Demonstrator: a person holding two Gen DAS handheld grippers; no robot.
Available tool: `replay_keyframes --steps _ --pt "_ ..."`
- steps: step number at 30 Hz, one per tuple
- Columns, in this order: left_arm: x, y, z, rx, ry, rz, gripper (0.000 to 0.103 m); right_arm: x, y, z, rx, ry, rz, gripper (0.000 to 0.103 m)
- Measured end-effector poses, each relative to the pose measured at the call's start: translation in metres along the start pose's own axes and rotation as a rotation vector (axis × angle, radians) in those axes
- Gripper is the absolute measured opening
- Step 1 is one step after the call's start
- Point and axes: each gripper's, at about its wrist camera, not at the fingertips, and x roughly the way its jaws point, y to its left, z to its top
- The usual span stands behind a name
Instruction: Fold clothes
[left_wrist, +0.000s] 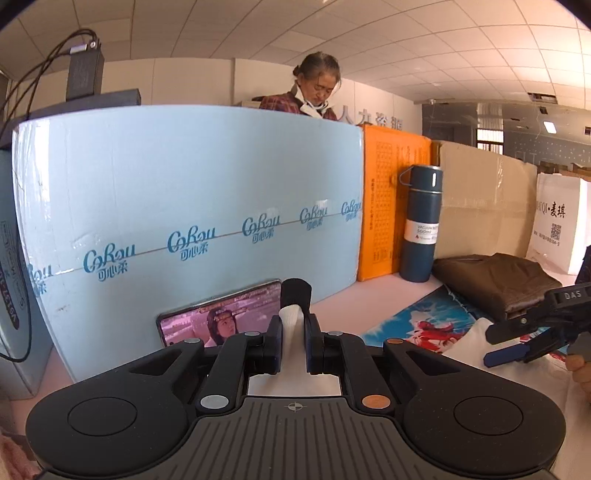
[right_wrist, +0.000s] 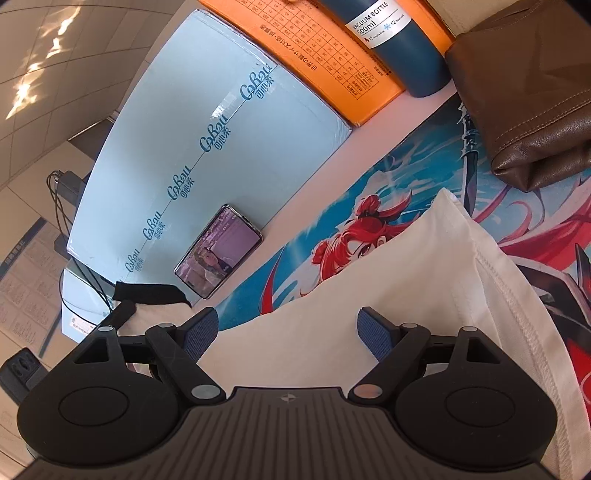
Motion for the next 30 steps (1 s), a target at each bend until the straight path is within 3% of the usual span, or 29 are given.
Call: replay_keyframes --steps 4,8,16,19,26,28,30 --pt "-0.053 -0.027 -0.006 0.02 -0.089 0.003 0.01 -0.005 -0.006 0.002 0.04 -0.019 0.027 0.082" --pt "-0.097 -0.058 -0.032 0.044 -0.127 0.003 0.01 -0.013 -0.01 0.003 0.068 -0.053 0.03 0.082" --pt "-0.138 -0.077 -0.082 -0.118 -0.085 0.046 0.01 -0.032 -0.022 0.001 0.116 -0.126 -0.005 0.083" --pt "-0.134 -0.085 -0.091 -0.041 -0.034 0.091 0.011 -0.035 -0.026 -0.001 0.132 -0.138 -0.005 0.083" --pt "-0.131 -0.103 -0.102 0.093 0.069 0.095 0.015 -0.047 -0.032 -0.006 0.128 -0.19 -0.016 0.081" --pt "-0.128 -0.108 -0.104 0.129 0.091 0.094 0.02 -0.047 -0.032 -0.008 0.119 -0.197 -0.021 0.079" --pt "-0.126 -0.116 -0.109 0.168 0.105 0.093 0.042 -0.047 -0.031 -0.009 0.108 -0.202 -0.042 0.074"
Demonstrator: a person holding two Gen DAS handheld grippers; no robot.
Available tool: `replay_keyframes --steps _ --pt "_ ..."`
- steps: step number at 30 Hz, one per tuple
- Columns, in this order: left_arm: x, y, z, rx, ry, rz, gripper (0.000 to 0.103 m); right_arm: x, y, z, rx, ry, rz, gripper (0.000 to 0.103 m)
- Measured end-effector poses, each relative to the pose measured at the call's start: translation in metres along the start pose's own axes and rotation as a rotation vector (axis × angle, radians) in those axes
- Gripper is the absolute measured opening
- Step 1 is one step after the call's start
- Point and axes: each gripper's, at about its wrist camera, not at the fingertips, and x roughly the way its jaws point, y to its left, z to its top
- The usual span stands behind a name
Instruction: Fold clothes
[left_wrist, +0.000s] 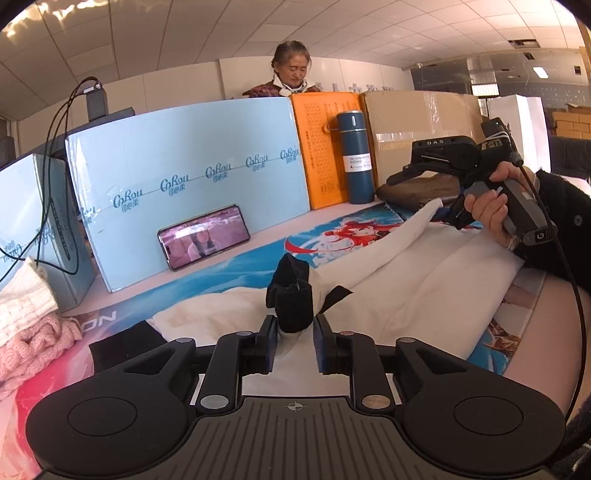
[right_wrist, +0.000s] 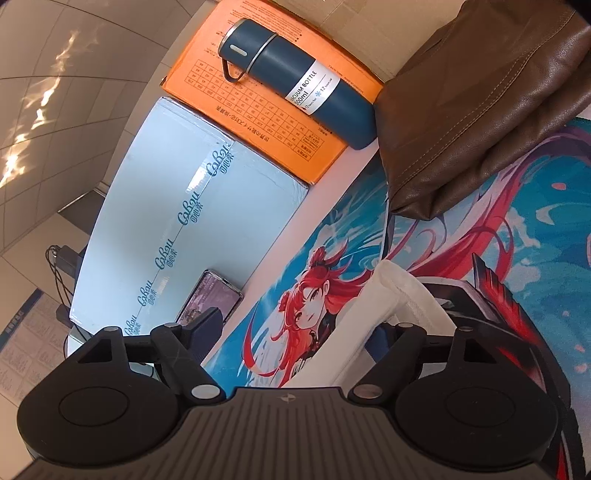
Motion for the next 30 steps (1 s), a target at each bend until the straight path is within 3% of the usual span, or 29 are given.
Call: replay_keyframes --steps 2,8,11,14,17,20,22,25,30 --pt "0.002 -0.006 0.001 0.032 0.003 -0.003 0.052 0.0 0.0 -0.001 -0.007 -0.004 -0.033 0.064" --pt "0.006 -0.011 0.005 0.077 0.022 -0.001 0.052 -0.002 -0.008 -0.001 0.025 -0.02 -0.067 0.044" --pt "0.005 -0.012 0.008 0.08 0.017 -0.043 0.052 -0.002 -0.01 -0.001 0.031 -0.021 -0.072 0.04" --pt "0.004 -0.012 0.016 0.085 -0.013 -0.053 0.066 -0.002 -0.012 -0.002 0.044 -0.017 -0.076 0.031" --pt "0.008 -0.006 0.029 0.009 -0.058 0.013 0.074 -0.003 -0.014 -0.002 0.06 -0.018 -0.075 0.029" --pt "0.016 0.009 0.041 -0.145 -0.091 0.109 0.077 -0.006 -0.016 -0.002 0.073 -0.025 -0.067 0.027" --pt "0.025 0.018 0.044 -0.192 -0.067 0.194 0.082 -0.008 -0.018 -0.003 0.086 -0.03 -0.061 0.026" --pt "0.044 0.03 0.042 -0.226 0.038 0.279 0.087 -0.01 -0.021 -0.002 0.107 -0.032 -0.04 0.021" --pt "0.061 0.024 0.038 -0.199 0.102 0.181 0.087 -0.014 -0.024 -0.002 0.139 -0.056 -0.033 0.02"
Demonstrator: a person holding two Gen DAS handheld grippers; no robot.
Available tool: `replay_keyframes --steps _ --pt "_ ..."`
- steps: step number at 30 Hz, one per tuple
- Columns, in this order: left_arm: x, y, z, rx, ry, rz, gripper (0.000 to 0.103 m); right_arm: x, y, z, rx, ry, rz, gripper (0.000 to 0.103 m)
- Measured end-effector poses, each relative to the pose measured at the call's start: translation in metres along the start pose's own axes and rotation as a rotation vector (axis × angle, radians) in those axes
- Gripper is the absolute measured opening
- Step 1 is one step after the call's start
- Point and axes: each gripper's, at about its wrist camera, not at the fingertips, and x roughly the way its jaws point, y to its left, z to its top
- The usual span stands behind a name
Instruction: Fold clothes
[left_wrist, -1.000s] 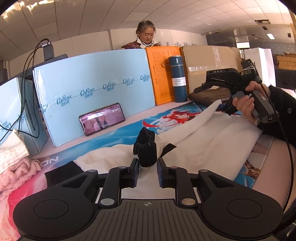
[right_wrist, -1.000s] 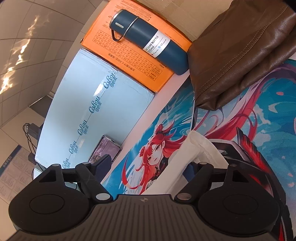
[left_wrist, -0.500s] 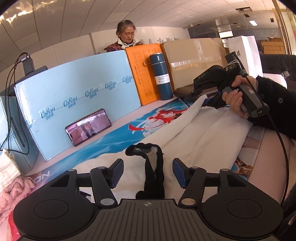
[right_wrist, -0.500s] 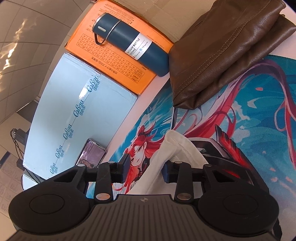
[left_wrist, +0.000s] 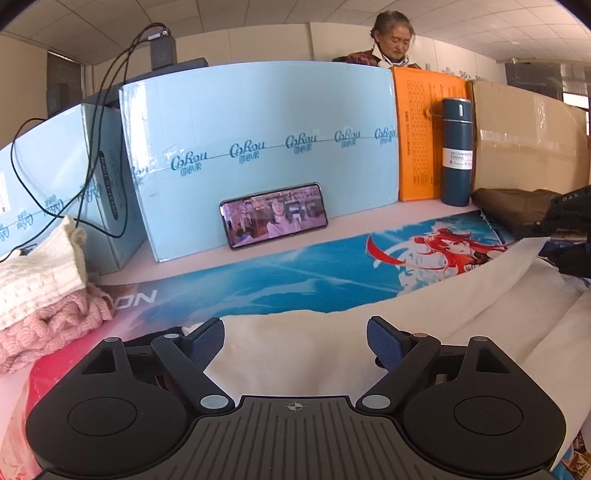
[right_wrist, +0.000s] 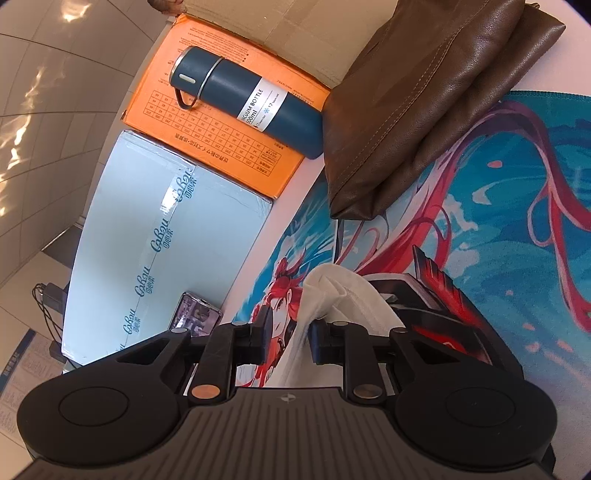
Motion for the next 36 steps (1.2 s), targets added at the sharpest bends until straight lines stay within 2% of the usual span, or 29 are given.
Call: replay_keyframes --steps 3,6,8,11,12,14,16,19,22,23,27,31,36 --pt "-0.006 -0.018 -0.002 0.067 -0.025 -0.107 0.087 -0.005 0.0 0.0 0.006 -0.028 0.013 0.02" --pt "-0.008 -0.038 -0.007 0.168 -0.018 -0.144 0.088 -0.01 0.0 0.001 0.006 -0.064 0.025 0.026" --pt "-0.008 -0.047 -0.011 0.231 0.001 -0.14 0.091 -0.015 0.001 0.001 0.003 -0.101 0.035 0.044" --pt "-0.004 -0.057 -0.019 0.296 0.037 -0.121 0.094 -0.022 0.002 0.002 -0.001 -0.151 0.063 0.062" --pt "-0.006 -0.059 -0.02 0.307 0.024 -0.111 0.094 -0.023 0.003 0.002 -0.005 -0.152 0.079 0.065" --pt "-0.015 -0.057 -0.018 0.3 -0.02 -0.117 0.094 -0.024 0.004 0.002 -0.013 -0.149 0.112 0.07" --pt "-0.029 -0.05 -0.014 0.245 -0.071 -0.127 0.094 -0.026 0.009 0.001 -0.041 -0.146 0.147 0.072" --pt "-0.046 -0.035 -0.012 0.169 -0.14 -0.077 0.095 -0.029 0.023 -0.006 -0.127 -0.139 0.199 0.077" --pt "-0.052 -0.017 -0.015 0.112 -0.133 0.046 0.099 -0.034 0.049 -0.023 -0.278 -0.107 0.24 0.081" --pt "-0.05 -0.013 -0.018 0.105 -0.111 0.069 0.1 -0.037 0.058 -0.03 -0.329 -0.097 0.258 0.085" --pt "-0.042 0.0 -0.029 0.083 -0.02 0.152 0.1 -0.037 0.097 -0.06 -0.473 -0.025 0.308 0.087" --pt "-0.04 -0.003 -0.036 0.112 0.006 0.137 0.1 -0.033 0.127 -0.093 -0.602 0.009 0.298 0.087" --pt "-0.035 -0.008 -0.04 0.141 0.033 0.118 0.1 -0.008 0.147 -0.134 -0.704 0.194 0.276 0.089"
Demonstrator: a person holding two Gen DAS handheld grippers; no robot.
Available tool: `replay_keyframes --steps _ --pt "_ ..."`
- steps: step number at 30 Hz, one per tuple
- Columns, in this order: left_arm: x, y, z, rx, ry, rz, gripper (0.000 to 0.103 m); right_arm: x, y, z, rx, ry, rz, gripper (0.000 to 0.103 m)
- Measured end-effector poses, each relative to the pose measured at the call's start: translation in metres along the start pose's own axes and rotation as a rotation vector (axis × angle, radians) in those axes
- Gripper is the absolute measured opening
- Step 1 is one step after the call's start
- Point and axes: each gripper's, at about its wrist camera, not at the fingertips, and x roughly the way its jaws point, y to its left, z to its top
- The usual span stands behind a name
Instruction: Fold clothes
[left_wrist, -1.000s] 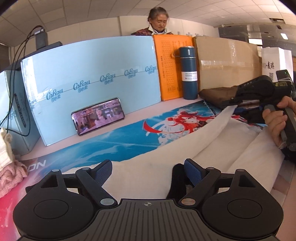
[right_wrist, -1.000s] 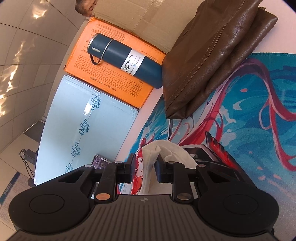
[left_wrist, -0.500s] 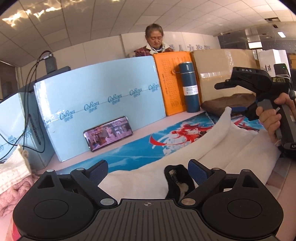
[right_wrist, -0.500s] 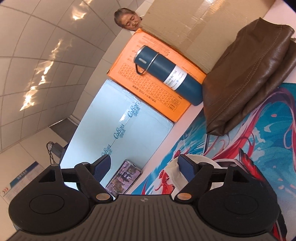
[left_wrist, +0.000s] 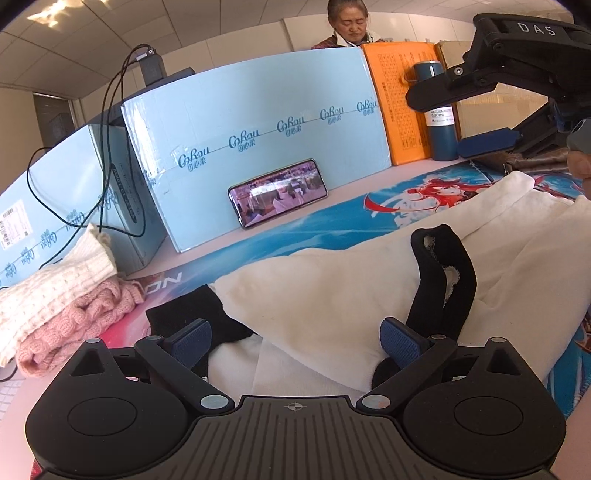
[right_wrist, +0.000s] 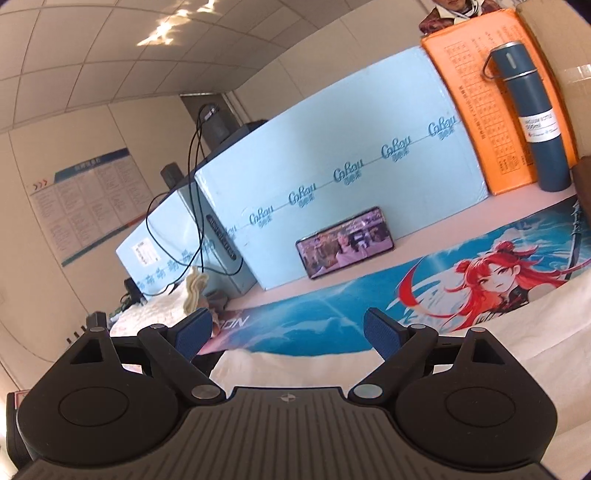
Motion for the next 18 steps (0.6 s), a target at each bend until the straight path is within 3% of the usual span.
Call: replay_keyframes --steps 4,8,12,18 --pt "0.0 -0.003 -0.001 0.01 0.0 0.005 0.1 0.032 0.017 -0.009 -0.081 0.144 -0.16 0.089" --pt "0.001 -0.002 -0.002 0.003 0.004 -0.002 0.101 0.044 0.019 -0.02 -0.199 0.235 -0.222 0.089" --pt "0.002 0.0 -0.002 -0.008 0.009 -0.005 0.103 0.045 0.016 -0.031 -0.299 0.281 -0.307 0.089" --pt "0.002 0.001 -0.002 -0.017 0.013 -0.006 0.103 0.051 0.017 -0.042 -0.355 0.296 -0.334 0.09"
